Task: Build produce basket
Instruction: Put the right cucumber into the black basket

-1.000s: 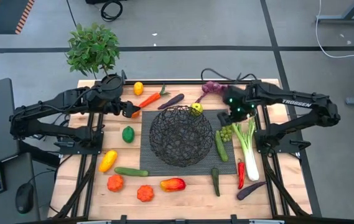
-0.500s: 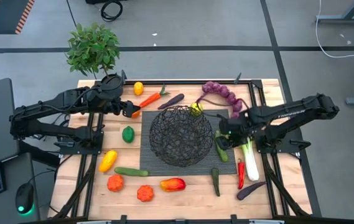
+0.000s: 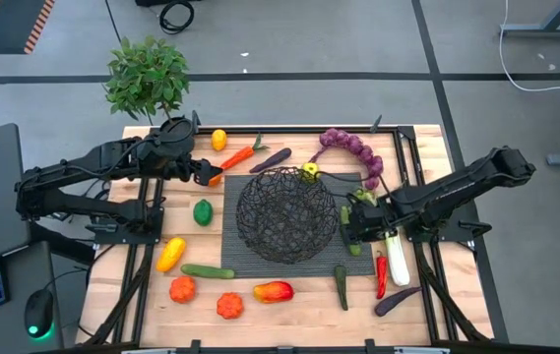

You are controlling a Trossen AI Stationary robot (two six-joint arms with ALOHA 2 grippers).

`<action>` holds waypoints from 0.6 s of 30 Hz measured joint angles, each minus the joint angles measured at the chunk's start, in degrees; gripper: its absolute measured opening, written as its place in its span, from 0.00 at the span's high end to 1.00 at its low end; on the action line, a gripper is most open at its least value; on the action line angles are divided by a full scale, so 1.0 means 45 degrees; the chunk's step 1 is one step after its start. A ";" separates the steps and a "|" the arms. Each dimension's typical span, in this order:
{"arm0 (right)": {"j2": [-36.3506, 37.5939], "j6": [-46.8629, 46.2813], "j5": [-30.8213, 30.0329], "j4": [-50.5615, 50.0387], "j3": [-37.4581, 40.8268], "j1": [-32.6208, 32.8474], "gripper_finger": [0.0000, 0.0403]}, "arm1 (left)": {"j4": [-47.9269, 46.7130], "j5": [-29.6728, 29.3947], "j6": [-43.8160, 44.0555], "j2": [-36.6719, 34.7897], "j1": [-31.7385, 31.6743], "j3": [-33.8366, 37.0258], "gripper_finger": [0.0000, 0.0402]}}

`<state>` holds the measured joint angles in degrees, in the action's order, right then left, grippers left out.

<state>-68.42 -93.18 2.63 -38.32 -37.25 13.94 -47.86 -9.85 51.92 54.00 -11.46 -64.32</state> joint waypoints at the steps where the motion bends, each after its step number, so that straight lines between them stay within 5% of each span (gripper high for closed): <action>1: 0.0000 -0.0010 -0.0220 0.0002 0.0122 0.0008 0.35 | -0.0005 0.0000 -0.0023 0.0000 0.0000 -0.0005 0.23; 6: 0.0000 0.0239 -0.1255 0.0125 0.0605 0.0013 0.36 | -0.0244 -0.0002 -0.1303 0.0014 0.0000 -0.0005 0.23; 18: 0.0001 0.1077 -0.1891 0.1404 0.1396 0.0013 0.37 | -0.0463 -0.0001 -0.0679 0.0092 0.0000 -0.0001 0.23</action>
<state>-68.42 -88.33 -5.87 -32.00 -30.97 14.00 -49.94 -9.85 48.87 54.41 -11.46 -64.32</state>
